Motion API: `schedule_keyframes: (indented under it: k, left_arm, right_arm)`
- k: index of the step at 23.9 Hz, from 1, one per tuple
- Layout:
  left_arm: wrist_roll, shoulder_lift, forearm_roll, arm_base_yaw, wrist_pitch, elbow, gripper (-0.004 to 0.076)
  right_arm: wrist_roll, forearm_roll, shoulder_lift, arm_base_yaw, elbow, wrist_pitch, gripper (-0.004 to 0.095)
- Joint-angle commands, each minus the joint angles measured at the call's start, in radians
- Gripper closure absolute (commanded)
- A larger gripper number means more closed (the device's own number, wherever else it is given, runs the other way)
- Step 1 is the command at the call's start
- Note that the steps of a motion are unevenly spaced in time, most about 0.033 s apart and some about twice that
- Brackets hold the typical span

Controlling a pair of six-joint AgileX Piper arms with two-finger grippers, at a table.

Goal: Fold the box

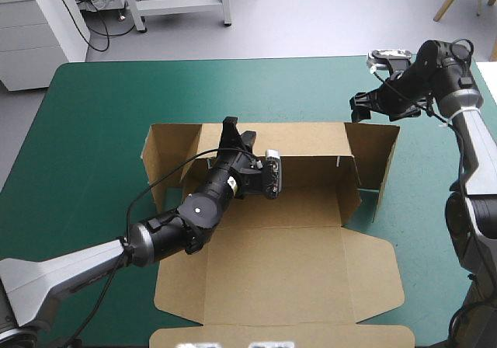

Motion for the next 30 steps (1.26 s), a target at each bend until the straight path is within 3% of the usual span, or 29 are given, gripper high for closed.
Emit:
schedule_keyframes:
  k: [1, 14, 17, 23, 30]
  left_arm:
    - [-0.032, -0.012, -0.099, 0.008, 0.032, 0.008, 0.0734]
    - [-0.032, -0.012, -0.099, 0.008, 0.032, 0.008, 0.0734]
    - [-0.032, -0.012, -0.101, 0.008, 0.032, 0.008, 0.0734]
    - [-0.047, -0.012, -0.132, 0.008, 0.036, 0.008, 0.0734]
    - [-0.047, -0.012, -0.132, 0.008, 0.034, 0.008, 0.0734]
  right_arm:
    - [0.010, 0.014, -0.067, -0.005, 0.034, -0.024, 0.0112]
    - [-0.056, 0.028, -0.365, -0.006, 0.354, -0.047, 0.0112]
    - [-0.161, 0.109, -0.441, -0.006, 0.480, -0.145, 0.0112]
    - [-0.516, 0.343, -0.702, -0.006, 0.859, -0.521, 0.0112]
    - [-0.585, 0.403, -0.772, -0.006, 0.982, -0.497, 0.0112]
